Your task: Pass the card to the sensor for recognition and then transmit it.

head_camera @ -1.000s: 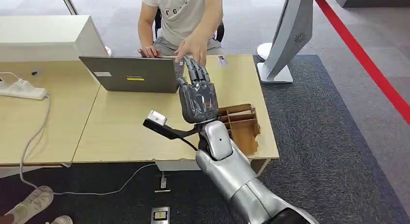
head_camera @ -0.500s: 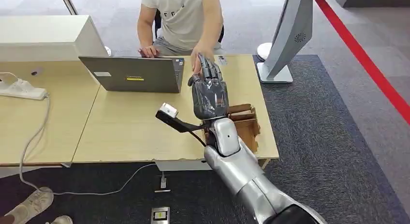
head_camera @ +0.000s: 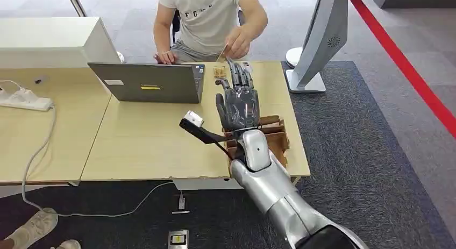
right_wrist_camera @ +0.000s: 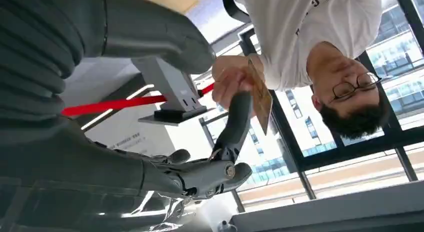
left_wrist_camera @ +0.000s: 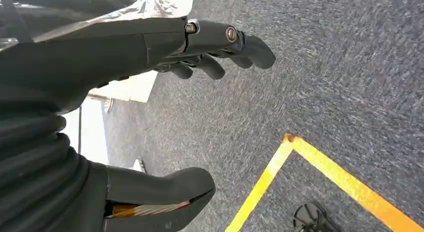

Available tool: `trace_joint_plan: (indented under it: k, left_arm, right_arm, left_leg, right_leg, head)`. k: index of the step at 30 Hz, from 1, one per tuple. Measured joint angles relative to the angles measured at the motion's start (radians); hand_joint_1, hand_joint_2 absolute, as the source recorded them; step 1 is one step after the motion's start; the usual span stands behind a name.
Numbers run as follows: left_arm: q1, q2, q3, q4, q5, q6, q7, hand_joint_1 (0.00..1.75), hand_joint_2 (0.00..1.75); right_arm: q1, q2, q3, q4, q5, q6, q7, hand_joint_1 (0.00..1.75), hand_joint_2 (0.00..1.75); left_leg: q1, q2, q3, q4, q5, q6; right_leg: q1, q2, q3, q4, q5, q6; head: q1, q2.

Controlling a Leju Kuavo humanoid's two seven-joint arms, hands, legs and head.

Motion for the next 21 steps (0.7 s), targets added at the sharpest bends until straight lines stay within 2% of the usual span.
trace_joint_plan:
  k: [3,7,12,17,21]
  left_arm:
    - [0.000,-0.001,0.000,0.000,0.003,0.000,-0.002,0.28,1.75]
    - [0.000,-0.002,0.000,0.000,0.002,-0.010,-0.014,0.28,1.75]
    - [0.001,-0.006,0.000,0.000,0.017,0.006,-0.031,0.26,1.75]
    - [0.002,-0.017,0.000,0.003,0.011,0.055,-0.033,0.26,1.75]
    - [0.001,-0.022,0.000,0.004,-0.003,0.068,-0.032,0.26,1.75]
  right_arm:
    - [0.009,0.002,0.000,-0.001,-0.049,0.000,-0.041,0.00,1.75]
    - [0.050,-0.003,0.000,-0.052,-0.194,-0.001,-0.160,0.00,1.75]
    - [0.220,-0.035,0.003,-0.244,-0.430,-0.002,-0.289,0.00,1.75]
    - [0.406,-0.074,0.004,-0.460,-0.584,-0.002,-0.412,0.00,1.75]
    - [0.518,-0.110,0.005,-0.615,-0.655,-0.002,-0.466,0.00,1.75]
  left_leg:
    - [0.000,0.000,0.000,0.000,0.000,0.000]
    - [0.000,0.000,0.000,0.000,0.000,0.000]
    - [0.000,0.000,0.000,0.000,-0.001,0.001]
    - [0.000,0.000,0.000,0.000,-0.001,0.001]
    - [0.000,0.000,0.000,0.000,-0.001,0.000]
  right_leg:
    - [0.000,0.000,0.000,0.000,0.000,0.000]
    - [0.000,0.000,0.000,-0.001,0.000,0.000]
    - [0.000,0.000,0.000,-0.001,-0.001,0.000]
    - [0.000,0.000,0.000,-0.002,-0.001,0.000]
    - [0.000,0.000,0.000,-0.002,-0.001,0.000]
  head:
    - [0.000,0.000]
    - [0.000,0.000]
    - [0.000,0.000]
    - [0.000,0.000]
    - [0.000,0.000]
